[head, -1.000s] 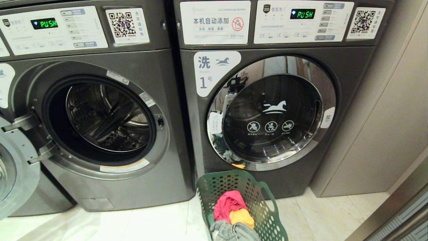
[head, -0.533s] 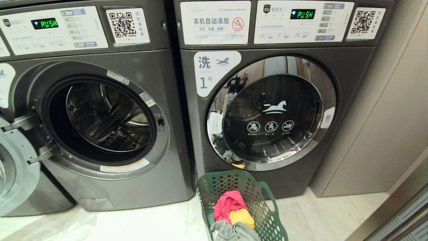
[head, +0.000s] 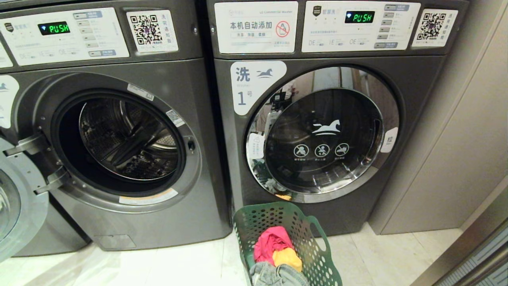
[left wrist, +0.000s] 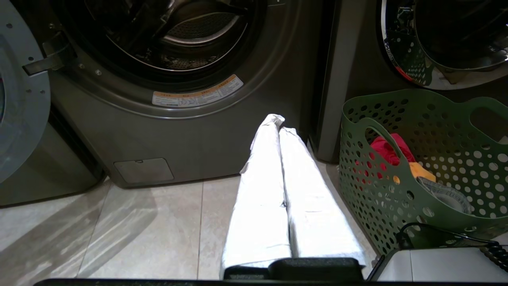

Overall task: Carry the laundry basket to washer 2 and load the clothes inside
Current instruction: Place the clothes into the washing machine

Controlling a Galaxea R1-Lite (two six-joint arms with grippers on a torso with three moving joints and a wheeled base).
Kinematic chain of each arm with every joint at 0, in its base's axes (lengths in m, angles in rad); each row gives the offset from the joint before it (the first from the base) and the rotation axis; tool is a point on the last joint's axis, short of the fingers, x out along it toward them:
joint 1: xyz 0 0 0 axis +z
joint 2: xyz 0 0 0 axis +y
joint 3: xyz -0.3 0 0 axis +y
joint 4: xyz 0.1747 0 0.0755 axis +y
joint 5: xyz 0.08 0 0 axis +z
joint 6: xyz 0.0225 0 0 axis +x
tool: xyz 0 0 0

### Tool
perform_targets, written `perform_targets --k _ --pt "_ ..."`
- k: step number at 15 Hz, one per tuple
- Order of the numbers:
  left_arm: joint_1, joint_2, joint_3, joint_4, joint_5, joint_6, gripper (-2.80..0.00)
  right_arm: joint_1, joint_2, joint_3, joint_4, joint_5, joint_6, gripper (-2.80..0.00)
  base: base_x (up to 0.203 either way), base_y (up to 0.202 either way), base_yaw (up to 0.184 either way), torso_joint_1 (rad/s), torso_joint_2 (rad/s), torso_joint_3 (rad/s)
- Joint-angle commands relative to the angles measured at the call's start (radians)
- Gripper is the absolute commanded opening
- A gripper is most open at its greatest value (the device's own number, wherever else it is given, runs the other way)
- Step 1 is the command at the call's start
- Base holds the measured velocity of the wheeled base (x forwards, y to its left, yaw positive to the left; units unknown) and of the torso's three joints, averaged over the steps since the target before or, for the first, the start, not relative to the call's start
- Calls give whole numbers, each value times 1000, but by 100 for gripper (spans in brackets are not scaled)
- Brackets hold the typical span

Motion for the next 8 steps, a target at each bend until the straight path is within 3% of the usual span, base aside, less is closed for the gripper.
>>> perform_targets --k 1,4,8 --pt "0 0 0 0 0 2 -280 0 1 0 0 1 0 -280 0 0 0 0 0 0" --pt "1 0 0 -2 0 2 -280 0 1 0 0 1 -1 -280 -1 68 5 2 3 3" --pt "1 0 0 -2 0 -3 -280 0 1 0 0 1 -2 -280 0 193 -1 2 2 3"
